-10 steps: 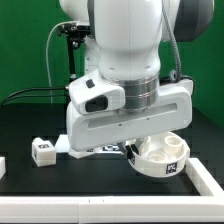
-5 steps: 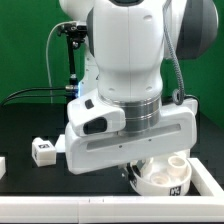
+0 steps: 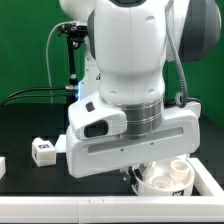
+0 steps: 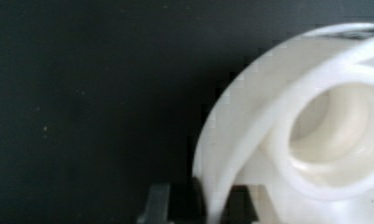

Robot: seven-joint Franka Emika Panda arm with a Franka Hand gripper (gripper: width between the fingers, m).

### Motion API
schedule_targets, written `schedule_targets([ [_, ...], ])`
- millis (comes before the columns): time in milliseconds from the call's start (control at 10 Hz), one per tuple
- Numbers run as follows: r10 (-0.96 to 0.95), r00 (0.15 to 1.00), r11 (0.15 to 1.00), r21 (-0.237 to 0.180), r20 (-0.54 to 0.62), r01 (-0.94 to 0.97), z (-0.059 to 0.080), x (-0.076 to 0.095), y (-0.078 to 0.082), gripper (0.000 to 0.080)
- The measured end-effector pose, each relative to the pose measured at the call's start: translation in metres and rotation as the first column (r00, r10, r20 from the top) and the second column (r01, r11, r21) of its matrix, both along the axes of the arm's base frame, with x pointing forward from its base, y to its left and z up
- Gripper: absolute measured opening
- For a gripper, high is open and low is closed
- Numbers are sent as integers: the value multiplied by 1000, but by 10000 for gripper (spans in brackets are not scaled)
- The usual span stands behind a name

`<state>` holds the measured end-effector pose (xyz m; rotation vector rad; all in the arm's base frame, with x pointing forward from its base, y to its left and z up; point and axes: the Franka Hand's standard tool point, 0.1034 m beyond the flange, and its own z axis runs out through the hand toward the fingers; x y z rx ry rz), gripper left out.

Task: Assemble stool

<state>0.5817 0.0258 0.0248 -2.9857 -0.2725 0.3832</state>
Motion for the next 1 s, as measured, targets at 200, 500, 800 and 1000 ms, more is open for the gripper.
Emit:
schedule_targets([
  [200, -14, 1000, 1000, -11, 17, 14, -8, 3, 8, 25],
  [500, -27, 999, 999, -39, 20, 28, -12, 4, 15, 25],
  [800, -22, 999, 999, -48, 24, 23, -12, 4, 15, 25],
  [1000, -24, 999, 999, -48, 23, 26, -11, 4, 14, 336],
])
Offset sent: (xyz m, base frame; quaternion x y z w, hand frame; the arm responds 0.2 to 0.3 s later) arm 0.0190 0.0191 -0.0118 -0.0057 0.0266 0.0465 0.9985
